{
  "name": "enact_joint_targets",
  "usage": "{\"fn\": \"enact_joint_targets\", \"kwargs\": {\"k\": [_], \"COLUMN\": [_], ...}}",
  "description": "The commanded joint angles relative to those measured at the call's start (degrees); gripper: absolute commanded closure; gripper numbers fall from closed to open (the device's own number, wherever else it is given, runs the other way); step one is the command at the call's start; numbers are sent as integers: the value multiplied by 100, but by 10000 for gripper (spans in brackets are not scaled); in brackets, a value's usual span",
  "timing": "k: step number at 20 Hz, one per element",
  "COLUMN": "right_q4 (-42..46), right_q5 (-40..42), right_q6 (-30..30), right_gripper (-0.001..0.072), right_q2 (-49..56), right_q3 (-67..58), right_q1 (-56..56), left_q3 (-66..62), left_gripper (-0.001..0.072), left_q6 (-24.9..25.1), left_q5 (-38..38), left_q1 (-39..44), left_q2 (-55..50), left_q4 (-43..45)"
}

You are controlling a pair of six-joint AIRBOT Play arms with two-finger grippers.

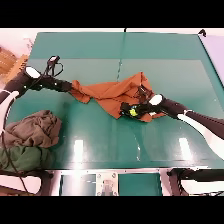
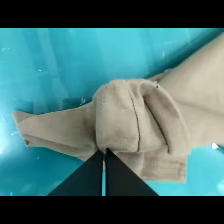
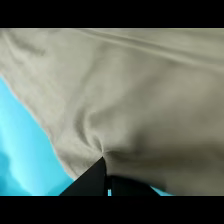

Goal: Fold the shirts.

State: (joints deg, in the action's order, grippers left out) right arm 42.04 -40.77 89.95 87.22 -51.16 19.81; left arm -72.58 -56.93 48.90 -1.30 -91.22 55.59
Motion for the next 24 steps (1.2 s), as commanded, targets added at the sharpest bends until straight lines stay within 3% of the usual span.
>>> {"fn": "enact_joint_targets", "kwargs": {"k": [1,5,8,11,17,20,24], "right_q4": [442,1257,1263,1263,1246,1248,1263], "right_q5": [-1023,-2459,-3014,-3320,-3344,-3348,-3366], "right_q6": [-249,-192,-212,-214,-350,-501,-516], "right_gripper": [697,697,697,698,697,697,697], "right_q2": [-129,-1526,-2577,-3147,-3740,-4103,-4151], "right_q3": [-557,-1360,-2404,-3665,-5842,-6043,-6000], "right_q1": [-284,-1478,-2413,-2981,-3174,-3174,-3174], "left_q3": [-699,-2017,-2588,-2946,-4004,-4319,-4286], "left_gripper": [691,691,691,691,691,691,691], "left_q6": [-490,-1274,-1716,-2094,-2105,-2020,-1923], "left_q5": [951,2522,2990,2953,2133,1694,1615], "left_q1": [-184,-610,-625,-625,-625,-625,-625], "left_q2": [9,57,575,1473,3600,4304,4389], "left_q4": [339,339,240,-214,-422,-435,-326]}}
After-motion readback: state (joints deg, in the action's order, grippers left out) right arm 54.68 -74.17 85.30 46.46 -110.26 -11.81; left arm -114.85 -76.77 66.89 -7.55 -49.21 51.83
